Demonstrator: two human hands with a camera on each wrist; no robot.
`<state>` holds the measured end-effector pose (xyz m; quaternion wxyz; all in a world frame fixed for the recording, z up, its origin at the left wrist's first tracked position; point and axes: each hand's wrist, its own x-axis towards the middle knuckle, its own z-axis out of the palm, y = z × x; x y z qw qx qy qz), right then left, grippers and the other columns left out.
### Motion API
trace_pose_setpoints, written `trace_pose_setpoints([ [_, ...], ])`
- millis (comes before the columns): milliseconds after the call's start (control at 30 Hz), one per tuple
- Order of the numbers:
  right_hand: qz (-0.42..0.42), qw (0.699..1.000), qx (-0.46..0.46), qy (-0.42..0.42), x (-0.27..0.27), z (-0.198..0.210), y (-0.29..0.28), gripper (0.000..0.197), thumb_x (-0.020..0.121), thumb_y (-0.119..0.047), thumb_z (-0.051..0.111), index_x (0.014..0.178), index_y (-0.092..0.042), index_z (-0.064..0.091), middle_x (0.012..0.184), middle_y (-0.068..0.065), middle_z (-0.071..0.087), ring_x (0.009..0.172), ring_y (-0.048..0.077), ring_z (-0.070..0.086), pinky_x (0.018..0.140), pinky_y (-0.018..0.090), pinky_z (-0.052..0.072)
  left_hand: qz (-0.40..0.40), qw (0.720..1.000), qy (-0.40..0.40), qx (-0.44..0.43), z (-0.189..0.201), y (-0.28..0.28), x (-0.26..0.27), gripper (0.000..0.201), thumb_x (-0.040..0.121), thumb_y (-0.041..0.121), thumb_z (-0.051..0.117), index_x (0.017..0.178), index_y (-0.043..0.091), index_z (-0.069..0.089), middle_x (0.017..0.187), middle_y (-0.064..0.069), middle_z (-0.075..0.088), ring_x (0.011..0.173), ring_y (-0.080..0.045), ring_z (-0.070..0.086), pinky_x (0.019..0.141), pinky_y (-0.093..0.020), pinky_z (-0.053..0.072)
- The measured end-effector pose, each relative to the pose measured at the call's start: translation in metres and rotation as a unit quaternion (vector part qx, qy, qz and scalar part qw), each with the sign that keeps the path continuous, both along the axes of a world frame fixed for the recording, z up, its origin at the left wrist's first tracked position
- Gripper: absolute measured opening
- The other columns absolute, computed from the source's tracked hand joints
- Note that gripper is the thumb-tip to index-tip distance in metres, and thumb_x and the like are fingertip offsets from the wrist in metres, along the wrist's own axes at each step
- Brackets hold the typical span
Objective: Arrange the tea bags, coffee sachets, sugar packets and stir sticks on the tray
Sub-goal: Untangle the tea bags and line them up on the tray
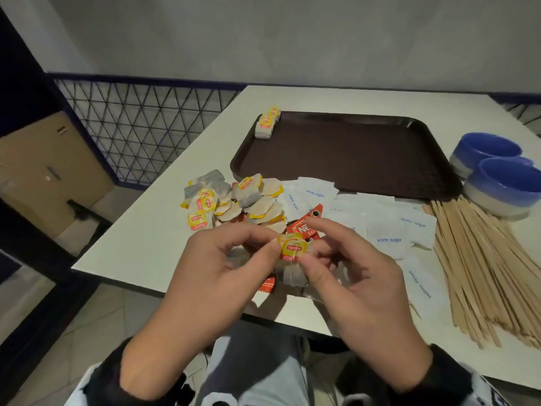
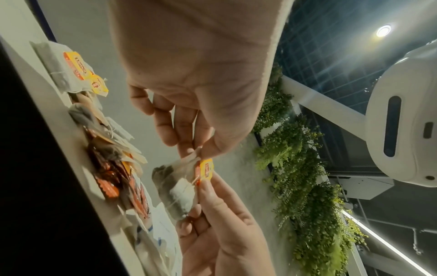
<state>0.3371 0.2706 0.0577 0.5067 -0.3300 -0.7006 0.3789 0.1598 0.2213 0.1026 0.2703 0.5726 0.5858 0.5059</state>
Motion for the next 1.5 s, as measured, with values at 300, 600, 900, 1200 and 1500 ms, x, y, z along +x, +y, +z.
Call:
trace_pose_setpoints([
  [300,0.003,0.999,0.003,-0.034,0.001,0.000,0.002,0.025,0.086,-0.023,0.072,0.110,-0.029,0.077,0.094,-0.010,0.072,0.092,0.017,0.066,0.076,0.014,0.049,-0.033,0.998,-0.032,-0.039,-0.004,-0.004,0.001,0.004,0.085,0.027,0.081,0.085,0.031,0.081,0.082,0.006,0.075,0.077,-0.009,0.069,0.065,-0.035,0.061],
  [600,-0.011,1.000,0.011,-0.013,0.000,0.002,0.001,0.022,0.084,-0.022,0.074,0.105,-0.028,0.077,0.094,-0.009,0.065,0.087,0.015,0.063,0.071,0.012,0.047,-0.029,1.000,-0.011,-0.003,-0.010,-0.004,-0.001,0.010,0.080,0.036,0.074,0.085,0.031,0.081,0.081,0.011,0.073,0.084,-0.008,0.068,0.070,-0.018,0.053],
  [900,0.002,1.000,-0.014,0.009,0.000,-0.002,0.001,0.007,0.089,-0.022,0.076,0.086,-0.028,0.075,0.088,-0.001,0.069,0.081,0.021,0.064,0.069,0.036,0.053,-0.009,0.990,0.125,0.068,-0.018,0.001,-0.013,0.015,0.086,0.043,0.071,0.095,0.033,0.077,0.096,0.020,0.072,0.101,-0.011,0.065,0.085,-0.038,0.051],
  [1200,0.094,0.988,-0.086,-0.082,-0.005,0.101,0.042,0.013,0.075,-0.029,0.078,0.083,-0.019,0.079,0.075,0.005,0.073,0.063,0.012,0.058,0.063,0.033,0.048,0.214,0.961,0.139,0.106,-0.039,0.011,-0.090,0.019,0.087,0.048,0.056,0.081,0.035,0.069,0.095,0.018,0.068,0.094,-0.007,0.057,0.083,-0.056,0.047],
  [1500,0.071,0.953,-0.218,-0.200,-0.112,0.138,0.215,0.015,0.091,-0.005,0.073,0.088,-0.016,0.063,0.075,0.002,0.066,0.063,0.012,0.056,0.068,0.030,0.051,0.247,0.951,0.137,0.129,-0.048,0.014,-0.098,0.015,0.082,0.046,0.060,0.071,0.037,0.063,0.085,0.021,0.065,0.091,-0.013,0.058,0.081,-0.053,0.044],
])
